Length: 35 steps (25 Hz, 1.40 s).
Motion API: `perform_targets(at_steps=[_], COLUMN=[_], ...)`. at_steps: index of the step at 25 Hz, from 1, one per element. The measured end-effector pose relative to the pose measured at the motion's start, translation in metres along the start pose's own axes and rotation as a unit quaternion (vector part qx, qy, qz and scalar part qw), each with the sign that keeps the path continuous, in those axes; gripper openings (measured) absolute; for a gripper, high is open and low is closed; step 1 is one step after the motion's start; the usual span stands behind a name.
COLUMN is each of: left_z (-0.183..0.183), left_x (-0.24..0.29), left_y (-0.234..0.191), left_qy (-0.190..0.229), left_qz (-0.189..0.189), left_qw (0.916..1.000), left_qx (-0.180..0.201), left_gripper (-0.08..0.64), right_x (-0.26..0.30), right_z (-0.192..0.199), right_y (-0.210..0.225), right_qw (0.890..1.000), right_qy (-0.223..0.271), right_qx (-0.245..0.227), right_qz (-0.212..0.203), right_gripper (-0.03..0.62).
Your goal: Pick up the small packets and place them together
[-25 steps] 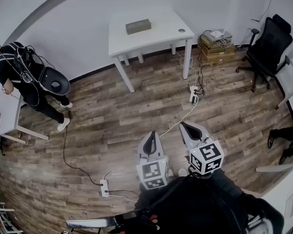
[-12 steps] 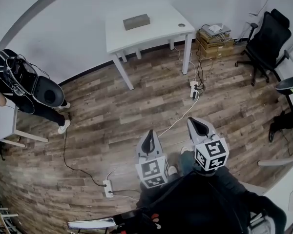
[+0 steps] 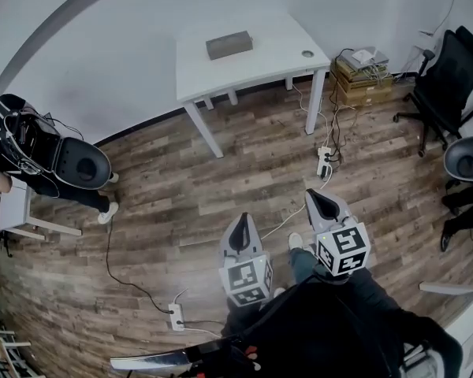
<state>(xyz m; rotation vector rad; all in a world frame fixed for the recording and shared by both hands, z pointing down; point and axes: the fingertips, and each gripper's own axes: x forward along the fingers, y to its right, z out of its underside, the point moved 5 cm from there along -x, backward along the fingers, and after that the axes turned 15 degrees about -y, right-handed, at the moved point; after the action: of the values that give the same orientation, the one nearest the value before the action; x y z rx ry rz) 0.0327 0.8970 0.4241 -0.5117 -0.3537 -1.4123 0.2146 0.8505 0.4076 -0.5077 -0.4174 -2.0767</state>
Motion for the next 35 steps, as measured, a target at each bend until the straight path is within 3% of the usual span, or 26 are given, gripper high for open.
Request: perform_targets(at_steps=[8,22,31,35], left_z=[-0.067,-0.114,-0.161,-0.194], left_x=[0.088,0.18,0.253,0.292], left_y=[0.011,0.013,-0.029,-0.056], left_qy=[-0.002,-0.01,0.001,0.003], left_qz=[-0.016,-0.033,-0.03,-0.023], left_qw=[0.9997,0.9992,0.9995,0.9997], left_qx=[-0.02,-0.021,-0.011,-0.007], left_gripper=[0.0,0.001,0.0,0.0], right_x=[0.072,0.147,0.225,0.271], right_z=[-0.06,-0.099,-0.151,-0.182], right_y=[0.068,0.131,0.163,0.159], right_qw=[0.999,0.998,0.999,0.998], right_qy=[-0.015,-0.021,0.006,0.008], right_qx=[-0.031,-0.036,-0.044,-0.049], right_qz=[-0.025,-0.048,-0.029,-0.042], right_gripper=[0.0,0.0,0.0,0.0])
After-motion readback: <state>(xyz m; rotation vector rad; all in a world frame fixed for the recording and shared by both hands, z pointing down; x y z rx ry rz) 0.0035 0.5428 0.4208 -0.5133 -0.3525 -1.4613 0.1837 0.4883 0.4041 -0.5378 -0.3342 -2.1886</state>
